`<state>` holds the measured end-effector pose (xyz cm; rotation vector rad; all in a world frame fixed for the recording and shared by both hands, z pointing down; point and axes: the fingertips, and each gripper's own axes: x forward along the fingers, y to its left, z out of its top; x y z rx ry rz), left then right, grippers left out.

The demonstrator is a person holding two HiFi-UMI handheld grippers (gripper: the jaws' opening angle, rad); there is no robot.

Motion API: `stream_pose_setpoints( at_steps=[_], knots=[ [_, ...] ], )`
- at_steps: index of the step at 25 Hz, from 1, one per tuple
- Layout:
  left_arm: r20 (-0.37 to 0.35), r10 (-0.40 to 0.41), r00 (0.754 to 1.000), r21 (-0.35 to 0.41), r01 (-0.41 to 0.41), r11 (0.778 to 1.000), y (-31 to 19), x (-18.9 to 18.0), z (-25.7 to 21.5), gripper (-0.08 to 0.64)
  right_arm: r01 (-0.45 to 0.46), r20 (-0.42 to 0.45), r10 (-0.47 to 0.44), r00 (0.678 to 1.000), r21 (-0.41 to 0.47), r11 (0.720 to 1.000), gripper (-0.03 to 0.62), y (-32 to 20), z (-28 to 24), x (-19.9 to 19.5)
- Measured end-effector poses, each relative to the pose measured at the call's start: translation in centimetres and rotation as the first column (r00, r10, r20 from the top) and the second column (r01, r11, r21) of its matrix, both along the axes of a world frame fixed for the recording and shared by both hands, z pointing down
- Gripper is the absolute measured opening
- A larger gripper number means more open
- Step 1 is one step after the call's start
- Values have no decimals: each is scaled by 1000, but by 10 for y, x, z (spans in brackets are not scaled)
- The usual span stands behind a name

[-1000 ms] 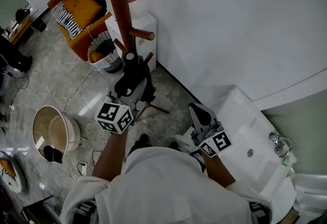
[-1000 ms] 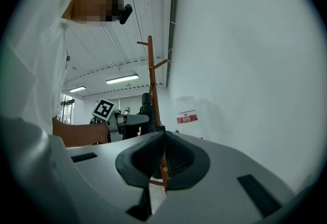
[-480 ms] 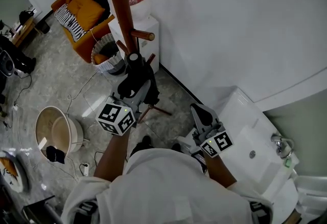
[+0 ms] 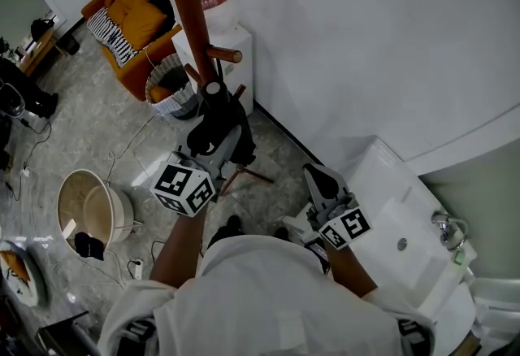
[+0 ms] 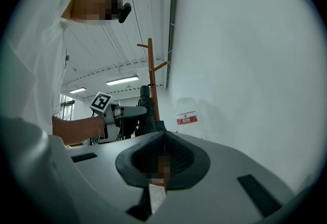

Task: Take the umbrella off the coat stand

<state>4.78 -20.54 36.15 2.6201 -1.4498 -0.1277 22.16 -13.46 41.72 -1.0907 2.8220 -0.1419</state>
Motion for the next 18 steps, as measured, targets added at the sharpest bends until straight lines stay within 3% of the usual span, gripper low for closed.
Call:
stream_pose_setpoints(
  at_steps=[18],
  knots=[
    [1, 66, 998, 65, -66, 996, 15, 25, -31, 235, -16, 7, 16, 1000, 18, 1000, 15, 9, -7, 6]
  ],
)
